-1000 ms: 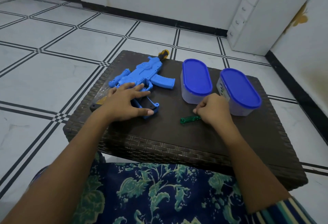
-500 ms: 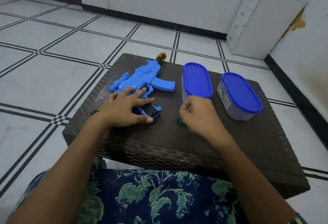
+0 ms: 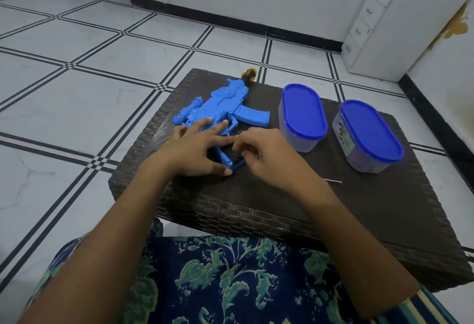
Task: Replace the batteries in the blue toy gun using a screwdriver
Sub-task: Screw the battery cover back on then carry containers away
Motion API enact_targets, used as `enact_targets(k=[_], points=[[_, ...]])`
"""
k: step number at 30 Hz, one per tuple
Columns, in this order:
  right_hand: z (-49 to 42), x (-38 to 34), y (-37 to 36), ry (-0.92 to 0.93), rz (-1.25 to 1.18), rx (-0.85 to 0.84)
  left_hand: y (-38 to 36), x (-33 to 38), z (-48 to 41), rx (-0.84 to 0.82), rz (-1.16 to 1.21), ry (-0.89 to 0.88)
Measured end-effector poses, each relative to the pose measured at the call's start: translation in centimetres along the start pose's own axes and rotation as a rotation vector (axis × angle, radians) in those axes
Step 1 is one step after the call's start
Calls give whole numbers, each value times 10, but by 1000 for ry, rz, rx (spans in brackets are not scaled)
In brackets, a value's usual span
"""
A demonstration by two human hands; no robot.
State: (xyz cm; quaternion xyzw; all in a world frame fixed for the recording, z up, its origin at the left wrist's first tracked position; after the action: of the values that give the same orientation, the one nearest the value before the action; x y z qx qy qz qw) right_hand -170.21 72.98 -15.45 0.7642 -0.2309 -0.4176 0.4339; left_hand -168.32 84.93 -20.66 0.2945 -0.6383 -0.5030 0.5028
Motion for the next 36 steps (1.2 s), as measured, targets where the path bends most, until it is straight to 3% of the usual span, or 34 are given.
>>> enact_targets(k=[6, 12, 29, 33, 36], points=[[-2, -6, -5, 86, 49, -48, -1, -1, -2, 10, 5, -6], [-1, -3, -5, 63, -41, -32, -2, -4, -2, 25, 24, -8], [-2, -7, -8, 104, 66, -12, -1, -4, -3, 13, 14, -10], [2, -12, -10, 152, 145, 27, 0, -4, -3, 13, 11, -10], [6, -4, -4, 111, 57, 68, -1, -5, -3, 8, 6, -4]])
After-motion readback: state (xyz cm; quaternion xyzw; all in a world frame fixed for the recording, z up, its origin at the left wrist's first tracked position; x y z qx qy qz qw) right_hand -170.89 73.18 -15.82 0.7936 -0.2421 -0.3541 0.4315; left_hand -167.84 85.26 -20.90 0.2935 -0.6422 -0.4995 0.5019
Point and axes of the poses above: each hand's wrist, its own z-axis away from the middle knuckle, its own y-axis out of the back of the hand, x = y × z, the point moved 8 cm from there along -z, towards the middle knuckle, and after that the axes turned 7 degrees about x, right-handed, at the moved point
